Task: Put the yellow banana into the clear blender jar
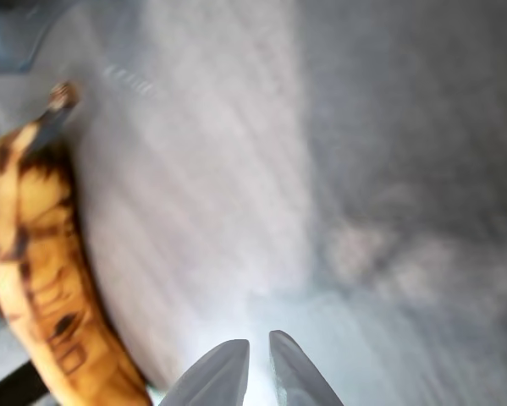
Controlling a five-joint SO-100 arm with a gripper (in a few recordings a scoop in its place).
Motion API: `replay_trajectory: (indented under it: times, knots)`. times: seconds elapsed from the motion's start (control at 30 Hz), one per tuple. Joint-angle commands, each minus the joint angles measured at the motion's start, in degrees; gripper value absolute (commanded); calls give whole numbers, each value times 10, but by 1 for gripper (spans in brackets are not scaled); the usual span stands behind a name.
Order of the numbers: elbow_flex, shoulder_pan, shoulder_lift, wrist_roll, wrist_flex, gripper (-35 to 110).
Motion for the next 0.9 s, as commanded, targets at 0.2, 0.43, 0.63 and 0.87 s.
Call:
replay_trajectory:
  times: [0.2,0.43,0.63,0.87]
  knots:
    - [-301,-124,-298,-11,-53,0]
    - [-720,-137,-715,46,40,0]
    - [-863,-163,-868,95,53,0]
    - [-872,-203,-961,99,57,26]
